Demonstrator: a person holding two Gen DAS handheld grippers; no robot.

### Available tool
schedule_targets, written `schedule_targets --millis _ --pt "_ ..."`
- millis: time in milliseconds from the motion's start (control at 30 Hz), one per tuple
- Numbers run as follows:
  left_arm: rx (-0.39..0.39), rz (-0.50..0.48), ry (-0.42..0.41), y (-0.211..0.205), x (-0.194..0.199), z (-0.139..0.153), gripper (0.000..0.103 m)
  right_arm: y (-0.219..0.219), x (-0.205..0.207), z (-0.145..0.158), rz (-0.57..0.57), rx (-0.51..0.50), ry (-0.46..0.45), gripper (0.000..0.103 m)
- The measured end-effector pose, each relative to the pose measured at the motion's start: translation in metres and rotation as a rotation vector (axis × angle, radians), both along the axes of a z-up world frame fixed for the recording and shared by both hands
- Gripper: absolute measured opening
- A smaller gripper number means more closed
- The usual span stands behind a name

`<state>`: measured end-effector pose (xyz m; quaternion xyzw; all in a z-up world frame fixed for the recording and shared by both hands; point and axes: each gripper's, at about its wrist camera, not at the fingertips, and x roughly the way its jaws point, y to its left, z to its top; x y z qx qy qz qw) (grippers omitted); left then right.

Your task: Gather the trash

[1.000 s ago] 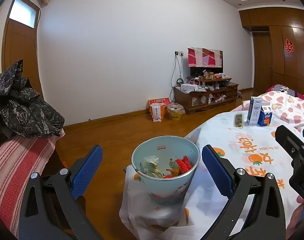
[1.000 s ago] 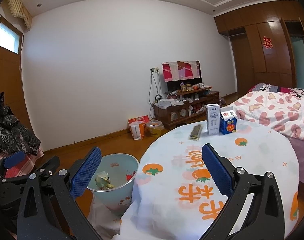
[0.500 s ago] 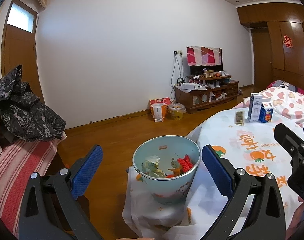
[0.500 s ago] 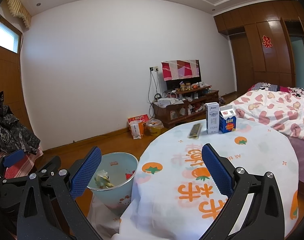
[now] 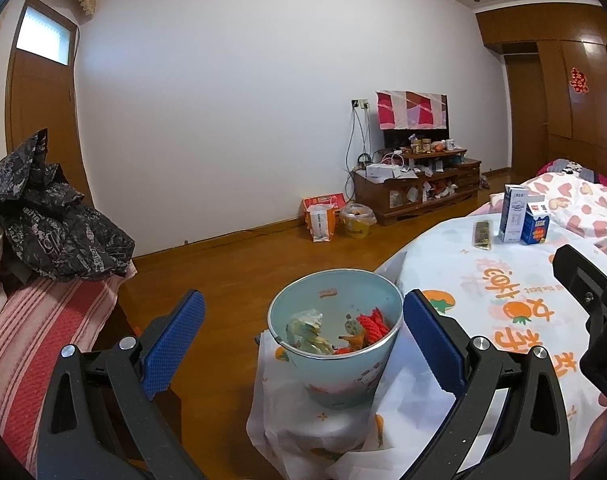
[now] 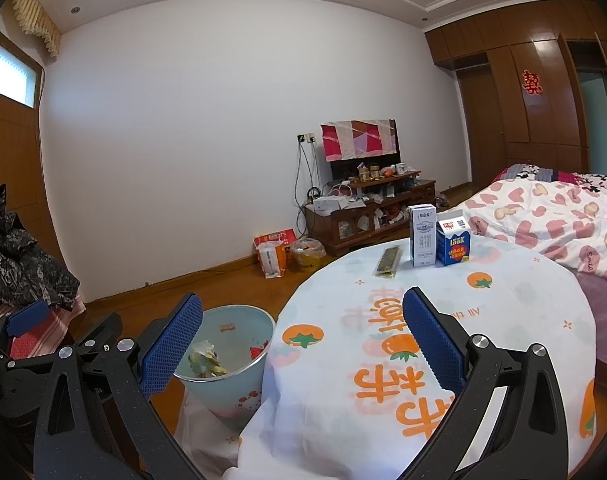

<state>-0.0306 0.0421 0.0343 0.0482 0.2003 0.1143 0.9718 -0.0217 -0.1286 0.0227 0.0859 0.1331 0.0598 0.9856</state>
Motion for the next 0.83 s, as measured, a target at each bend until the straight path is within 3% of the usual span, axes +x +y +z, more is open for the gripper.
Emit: schedule_targets --millis 267,833 --pt "-0.088 -0.049 0.045 0.007 0.002 -0.005 0.097 0.0 0.0 -0.002 -0.002 -0.001 0.007 0.098" --pt "-0.066 -0.013 0.099 0.009 0.015 -0.016 0.097 -0.016 0.023 -0.015 -0.074 0.02 0.1 0.098"
